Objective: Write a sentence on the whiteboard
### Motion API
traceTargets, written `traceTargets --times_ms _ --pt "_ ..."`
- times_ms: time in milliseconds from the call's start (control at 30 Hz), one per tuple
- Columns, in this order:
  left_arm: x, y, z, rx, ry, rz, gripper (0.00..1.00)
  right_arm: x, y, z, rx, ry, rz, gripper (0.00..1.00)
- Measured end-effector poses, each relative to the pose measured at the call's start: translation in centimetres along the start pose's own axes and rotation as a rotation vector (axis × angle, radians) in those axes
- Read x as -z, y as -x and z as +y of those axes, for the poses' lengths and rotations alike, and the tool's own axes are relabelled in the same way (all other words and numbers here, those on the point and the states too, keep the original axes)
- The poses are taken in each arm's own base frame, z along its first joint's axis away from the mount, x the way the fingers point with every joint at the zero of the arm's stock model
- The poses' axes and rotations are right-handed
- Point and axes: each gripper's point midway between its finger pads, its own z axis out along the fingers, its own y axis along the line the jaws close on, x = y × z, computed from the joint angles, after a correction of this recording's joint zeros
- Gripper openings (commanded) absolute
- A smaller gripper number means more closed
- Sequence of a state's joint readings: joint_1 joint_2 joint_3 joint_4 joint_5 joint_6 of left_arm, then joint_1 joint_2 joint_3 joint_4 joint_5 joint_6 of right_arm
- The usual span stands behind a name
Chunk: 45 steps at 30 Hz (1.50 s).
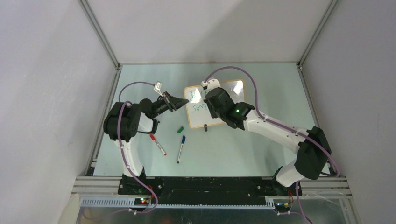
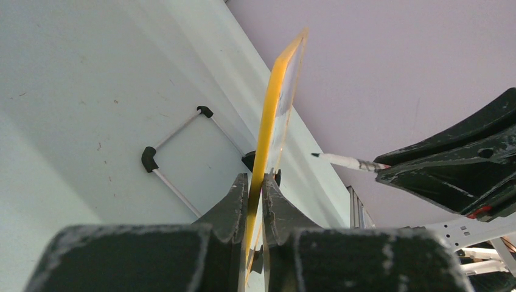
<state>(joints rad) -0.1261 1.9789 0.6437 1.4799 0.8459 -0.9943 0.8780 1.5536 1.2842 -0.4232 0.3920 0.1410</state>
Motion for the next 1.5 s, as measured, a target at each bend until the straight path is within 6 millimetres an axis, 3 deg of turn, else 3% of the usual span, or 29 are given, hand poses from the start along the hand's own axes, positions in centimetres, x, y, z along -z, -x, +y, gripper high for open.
traceTargets --times_ms 133,400,533,1133,1300,1500 --pt "0.0 0.0 0.0 0.0 0.0 0.0 0.0 1.0 0.4 -0.7 -0.024 0.009 -0.079 0.0" --pt "0.0 0.0 0.0 -0.001 0.001 -0.001 0.0 1.7 -1.0 -1.6 -0.043 0.011 -0.171 0.07" --pt "0.1 0.0 0.1 -0.002 0.006 -0.005 0.0 2.0 -0.8 -1.8 -0.056 0.009 -0.212 0.0" --pt "0.8 -0.1 -0.1 -0.023 0.038 -0.039 0.0 2.2 0.2 -1.2 -0.077 0.013 -0.288 0.0" --pt "0.4 0.1 -0.2 -0.028 0.021 -0.029 0.0 1.9 0.0 -0.8 -0.081 0.035 -0.277 0.0" --pt "0.3 0.1 -0.3 -0.029 0.013 -0.024 0.0 -0.1 -1.8 -1.2 -0.106 0.043 -0.19 0.0"
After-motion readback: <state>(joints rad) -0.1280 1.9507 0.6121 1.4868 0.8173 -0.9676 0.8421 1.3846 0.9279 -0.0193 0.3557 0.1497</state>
